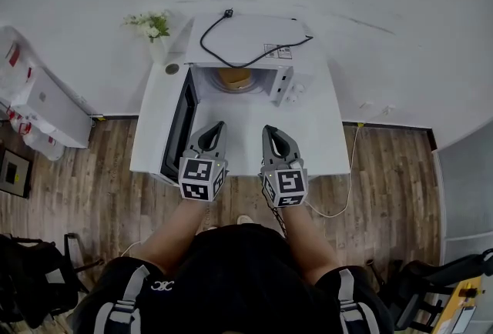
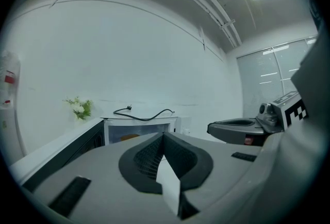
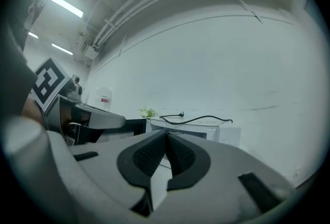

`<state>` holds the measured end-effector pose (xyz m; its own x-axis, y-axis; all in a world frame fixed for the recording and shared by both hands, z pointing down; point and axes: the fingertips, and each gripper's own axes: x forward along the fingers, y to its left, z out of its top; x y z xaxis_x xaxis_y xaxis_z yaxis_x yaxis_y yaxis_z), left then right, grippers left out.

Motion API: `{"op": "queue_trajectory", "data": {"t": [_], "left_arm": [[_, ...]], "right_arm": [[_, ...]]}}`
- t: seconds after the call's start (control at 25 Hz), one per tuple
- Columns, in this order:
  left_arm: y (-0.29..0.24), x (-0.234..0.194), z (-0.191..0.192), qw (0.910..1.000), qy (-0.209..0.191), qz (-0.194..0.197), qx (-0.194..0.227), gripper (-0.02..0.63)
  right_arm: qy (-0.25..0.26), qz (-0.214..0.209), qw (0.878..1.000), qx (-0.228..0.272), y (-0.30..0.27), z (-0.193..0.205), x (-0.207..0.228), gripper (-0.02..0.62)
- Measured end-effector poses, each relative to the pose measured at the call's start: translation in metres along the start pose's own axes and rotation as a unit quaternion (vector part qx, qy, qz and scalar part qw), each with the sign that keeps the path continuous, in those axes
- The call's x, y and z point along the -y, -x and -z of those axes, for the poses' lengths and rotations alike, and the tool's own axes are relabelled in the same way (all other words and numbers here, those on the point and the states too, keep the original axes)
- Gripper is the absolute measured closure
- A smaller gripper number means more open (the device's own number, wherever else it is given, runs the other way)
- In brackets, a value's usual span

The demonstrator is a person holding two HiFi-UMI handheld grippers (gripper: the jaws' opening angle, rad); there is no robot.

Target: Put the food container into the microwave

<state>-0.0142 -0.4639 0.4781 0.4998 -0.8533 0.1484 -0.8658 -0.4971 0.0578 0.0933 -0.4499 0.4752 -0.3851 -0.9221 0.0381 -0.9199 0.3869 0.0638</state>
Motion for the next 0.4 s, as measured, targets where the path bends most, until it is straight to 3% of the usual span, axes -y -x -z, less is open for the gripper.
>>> {"op": "queue_trajectory", "data": {"t": [0.4], "left_arm": [[-0.0073, 0.0004, -0.0030, 1.0000, -0.004, -0.002, 0.004, 0.606]], "right_arm": [[0.012, -0.012, 1.000, -0.003, -0.0078, 0.0060, 0.0000, 0.598]]}}
